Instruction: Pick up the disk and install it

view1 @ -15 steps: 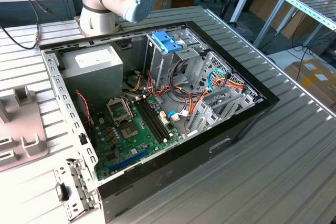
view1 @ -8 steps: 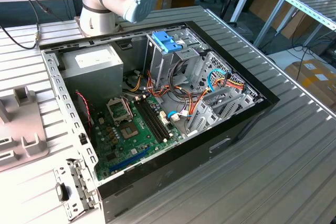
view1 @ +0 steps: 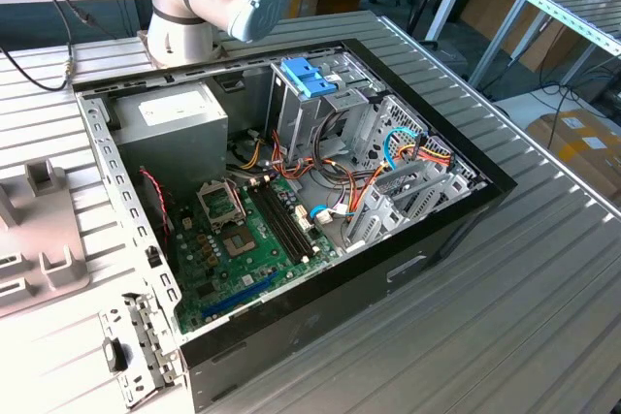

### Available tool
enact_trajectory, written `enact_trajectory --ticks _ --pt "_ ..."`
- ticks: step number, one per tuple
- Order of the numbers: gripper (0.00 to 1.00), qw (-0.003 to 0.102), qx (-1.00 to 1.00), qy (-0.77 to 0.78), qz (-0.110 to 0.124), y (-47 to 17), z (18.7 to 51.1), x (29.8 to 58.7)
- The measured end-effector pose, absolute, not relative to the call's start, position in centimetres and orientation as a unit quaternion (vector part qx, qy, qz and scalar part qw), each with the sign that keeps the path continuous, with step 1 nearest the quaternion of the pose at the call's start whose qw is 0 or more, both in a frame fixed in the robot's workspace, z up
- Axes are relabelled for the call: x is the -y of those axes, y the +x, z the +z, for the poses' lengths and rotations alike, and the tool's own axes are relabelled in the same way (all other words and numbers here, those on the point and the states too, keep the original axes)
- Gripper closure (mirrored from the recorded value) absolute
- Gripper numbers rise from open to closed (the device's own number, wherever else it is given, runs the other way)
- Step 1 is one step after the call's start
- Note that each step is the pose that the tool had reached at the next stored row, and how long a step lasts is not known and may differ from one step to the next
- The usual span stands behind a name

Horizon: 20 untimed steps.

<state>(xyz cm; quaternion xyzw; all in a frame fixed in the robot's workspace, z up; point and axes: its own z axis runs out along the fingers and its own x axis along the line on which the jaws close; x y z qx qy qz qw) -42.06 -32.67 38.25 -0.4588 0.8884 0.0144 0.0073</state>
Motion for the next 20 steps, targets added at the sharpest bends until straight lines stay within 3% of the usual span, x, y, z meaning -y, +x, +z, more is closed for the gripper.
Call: enact_trajectory --ticks 20 --pt "0.89 0.007 -0.864 -0.504 0.015 -42.06 38.25 32.67"
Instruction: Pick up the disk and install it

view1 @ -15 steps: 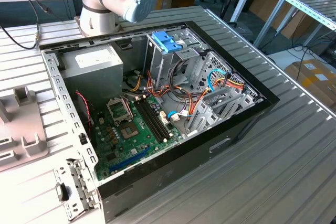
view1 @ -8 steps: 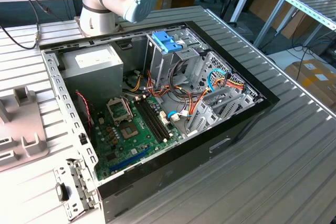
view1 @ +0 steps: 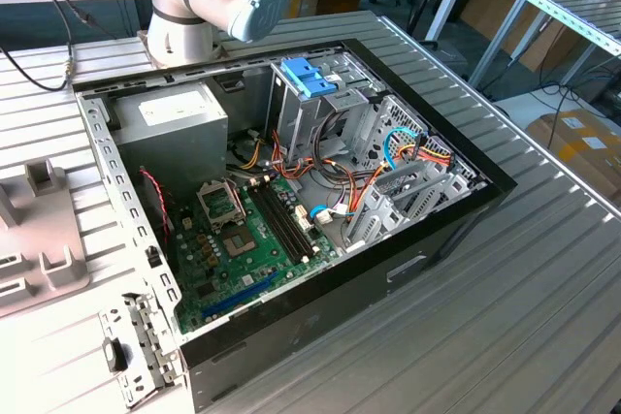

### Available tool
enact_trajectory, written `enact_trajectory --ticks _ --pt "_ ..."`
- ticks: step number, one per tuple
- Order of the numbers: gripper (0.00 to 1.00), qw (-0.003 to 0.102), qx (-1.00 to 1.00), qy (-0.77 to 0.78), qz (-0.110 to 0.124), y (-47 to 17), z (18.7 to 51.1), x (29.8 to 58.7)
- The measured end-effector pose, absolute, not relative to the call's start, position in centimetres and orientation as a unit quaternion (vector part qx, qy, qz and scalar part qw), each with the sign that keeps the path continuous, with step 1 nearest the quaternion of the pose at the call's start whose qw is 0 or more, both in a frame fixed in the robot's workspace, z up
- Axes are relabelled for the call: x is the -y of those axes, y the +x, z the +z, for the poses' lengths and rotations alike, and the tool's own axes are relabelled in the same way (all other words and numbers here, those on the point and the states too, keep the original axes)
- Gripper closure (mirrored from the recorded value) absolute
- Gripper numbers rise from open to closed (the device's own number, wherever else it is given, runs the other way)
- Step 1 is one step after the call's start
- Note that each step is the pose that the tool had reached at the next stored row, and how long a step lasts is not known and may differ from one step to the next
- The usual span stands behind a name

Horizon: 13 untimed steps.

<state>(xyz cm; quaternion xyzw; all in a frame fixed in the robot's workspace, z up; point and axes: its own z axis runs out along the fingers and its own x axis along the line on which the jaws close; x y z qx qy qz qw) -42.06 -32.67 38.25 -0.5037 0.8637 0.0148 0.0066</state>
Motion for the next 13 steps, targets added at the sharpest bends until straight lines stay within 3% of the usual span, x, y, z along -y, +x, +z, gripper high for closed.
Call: enact_trajectory --ticks 13 --pt "0.89 0.006 -0.846 -0.532 0.015 -42.06 38.25 32.67"
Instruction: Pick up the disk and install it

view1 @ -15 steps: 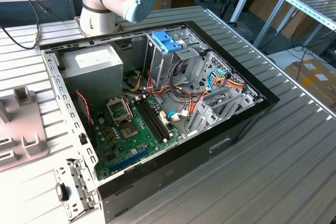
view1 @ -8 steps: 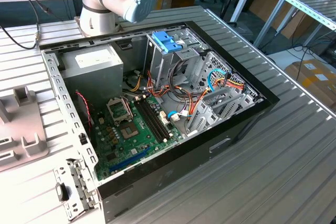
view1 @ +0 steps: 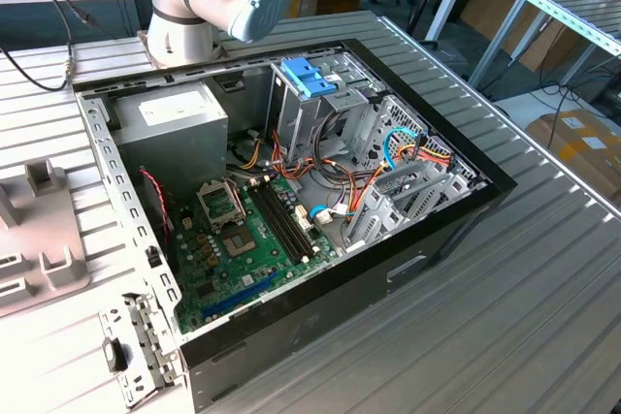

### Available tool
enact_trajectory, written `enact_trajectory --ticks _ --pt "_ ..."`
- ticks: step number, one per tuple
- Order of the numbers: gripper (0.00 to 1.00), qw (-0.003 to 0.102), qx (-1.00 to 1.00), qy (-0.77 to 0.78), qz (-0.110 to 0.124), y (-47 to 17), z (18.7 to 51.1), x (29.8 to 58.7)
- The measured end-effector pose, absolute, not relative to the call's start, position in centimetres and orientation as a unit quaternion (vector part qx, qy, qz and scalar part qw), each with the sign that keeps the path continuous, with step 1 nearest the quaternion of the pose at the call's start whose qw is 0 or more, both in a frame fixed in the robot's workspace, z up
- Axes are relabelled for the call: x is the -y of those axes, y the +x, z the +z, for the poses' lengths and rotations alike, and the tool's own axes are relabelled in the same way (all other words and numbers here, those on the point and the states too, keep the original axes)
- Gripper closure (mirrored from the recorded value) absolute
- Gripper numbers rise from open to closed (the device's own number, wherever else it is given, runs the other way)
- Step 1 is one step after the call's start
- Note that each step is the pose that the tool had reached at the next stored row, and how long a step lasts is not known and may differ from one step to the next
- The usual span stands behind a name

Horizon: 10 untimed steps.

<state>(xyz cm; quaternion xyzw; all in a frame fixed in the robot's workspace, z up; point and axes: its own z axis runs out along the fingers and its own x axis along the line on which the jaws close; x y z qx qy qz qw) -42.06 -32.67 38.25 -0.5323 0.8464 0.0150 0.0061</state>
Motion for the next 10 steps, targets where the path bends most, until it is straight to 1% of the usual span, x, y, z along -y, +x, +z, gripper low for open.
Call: enact_trajectory --ticks 10 --pt "0.89 0.006 -0.834 -0.552 0.015 -42.06 38.25 32.67"
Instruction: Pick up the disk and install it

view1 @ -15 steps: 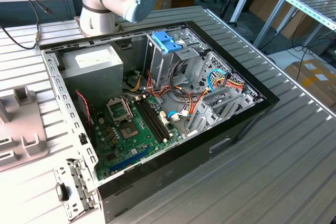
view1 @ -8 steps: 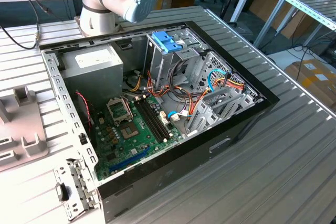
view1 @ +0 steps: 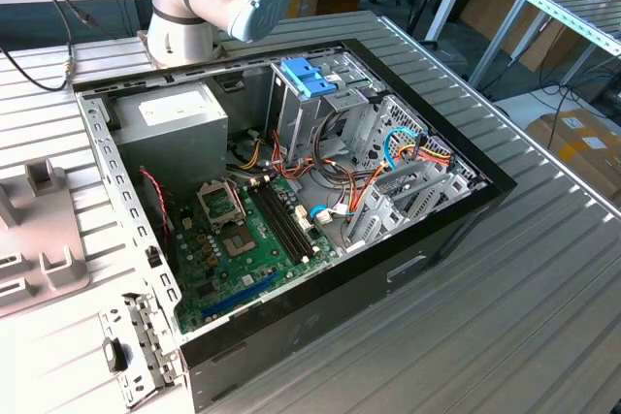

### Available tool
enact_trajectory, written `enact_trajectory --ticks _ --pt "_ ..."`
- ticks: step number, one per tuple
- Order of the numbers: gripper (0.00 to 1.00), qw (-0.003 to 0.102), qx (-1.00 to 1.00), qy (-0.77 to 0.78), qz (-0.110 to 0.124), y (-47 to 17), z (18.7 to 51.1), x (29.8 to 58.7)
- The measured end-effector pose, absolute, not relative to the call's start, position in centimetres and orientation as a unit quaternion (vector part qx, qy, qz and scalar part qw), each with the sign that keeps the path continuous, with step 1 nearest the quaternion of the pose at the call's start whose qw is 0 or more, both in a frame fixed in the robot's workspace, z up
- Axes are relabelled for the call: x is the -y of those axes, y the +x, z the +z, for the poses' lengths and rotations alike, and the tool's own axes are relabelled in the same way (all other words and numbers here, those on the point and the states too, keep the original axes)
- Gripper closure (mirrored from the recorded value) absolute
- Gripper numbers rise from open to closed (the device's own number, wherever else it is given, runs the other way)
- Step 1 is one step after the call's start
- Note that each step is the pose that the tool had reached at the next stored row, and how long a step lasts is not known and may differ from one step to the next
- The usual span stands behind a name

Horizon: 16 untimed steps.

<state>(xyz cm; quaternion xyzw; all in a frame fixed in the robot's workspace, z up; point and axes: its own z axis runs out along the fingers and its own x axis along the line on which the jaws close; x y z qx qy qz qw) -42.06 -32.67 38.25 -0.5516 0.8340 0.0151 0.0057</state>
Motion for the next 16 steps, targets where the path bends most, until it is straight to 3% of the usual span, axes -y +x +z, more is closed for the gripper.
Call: enact_trajectory --ticks 16 --pt "0.89 0.005 -0.809 -0.587 0.015 -42.06 38.25 32.67"
